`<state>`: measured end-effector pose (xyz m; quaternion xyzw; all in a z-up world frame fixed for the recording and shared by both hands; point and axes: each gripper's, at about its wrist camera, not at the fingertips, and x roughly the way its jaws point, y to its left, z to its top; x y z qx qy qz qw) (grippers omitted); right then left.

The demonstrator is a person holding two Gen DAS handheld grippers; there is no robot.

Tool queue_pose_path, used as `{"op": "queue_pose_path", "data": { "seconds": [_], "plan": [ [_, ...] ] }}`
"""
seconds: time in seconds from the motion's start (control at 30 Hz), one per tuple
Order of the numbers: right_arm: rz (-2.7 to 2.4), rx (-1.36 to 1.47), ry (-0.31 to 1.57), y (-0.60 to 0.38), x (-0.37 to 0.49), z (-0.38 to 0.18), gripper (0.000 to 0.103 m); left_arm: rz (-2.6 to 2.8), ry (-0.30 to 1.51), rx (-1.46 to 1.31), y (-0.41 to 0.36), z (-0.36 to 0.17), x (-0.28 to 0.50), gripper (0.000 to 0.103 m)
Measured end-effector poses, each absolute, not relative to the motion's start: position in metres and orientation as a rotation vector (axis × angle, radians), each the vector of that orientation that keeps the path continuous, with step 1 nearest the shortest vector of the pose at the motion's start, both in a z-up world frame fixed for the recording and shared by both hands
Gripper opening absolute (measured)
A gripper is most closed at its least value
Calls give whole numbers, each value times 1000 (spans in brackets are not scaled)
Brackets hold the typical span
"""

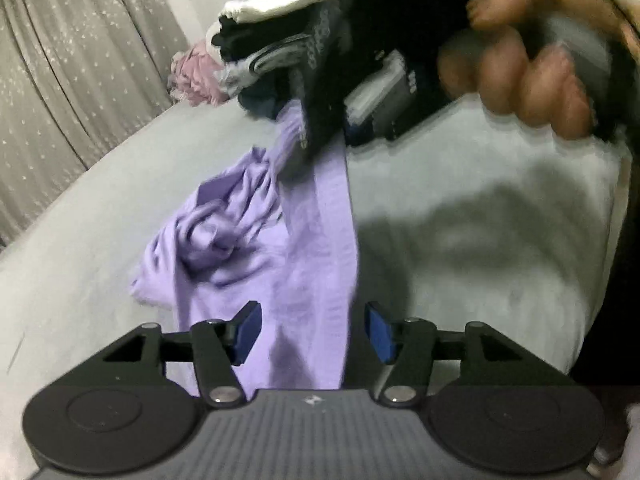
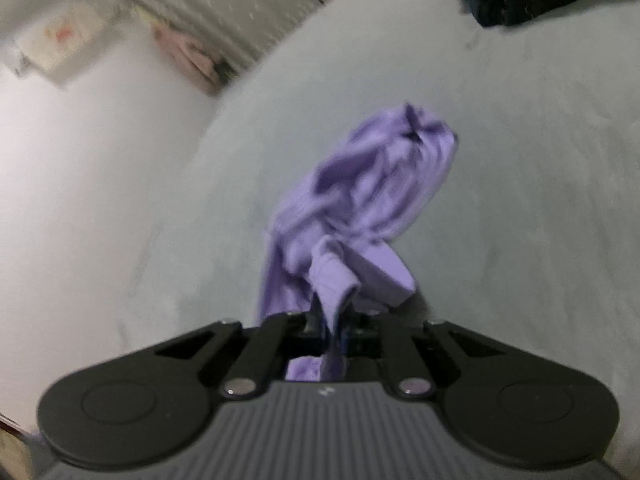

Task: Fold clothes
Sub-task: 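Raise and shake out the garment with both grippers, stretching it between them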

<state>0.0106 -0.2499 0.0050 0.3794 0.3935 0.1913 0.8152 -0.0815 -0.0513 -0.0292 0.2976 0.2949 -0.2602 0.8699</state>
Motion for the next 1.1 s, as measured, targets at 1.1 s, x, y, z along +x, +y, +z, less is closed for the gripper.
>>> {"op": "queue_pose_path", "data": {
  "seconds": [1.1],
  "plan": [
    [165, 742, 269, -448, -70, 315, 11, -1058, 324, 2, -176, 283, -139, 22]
  ]
}}
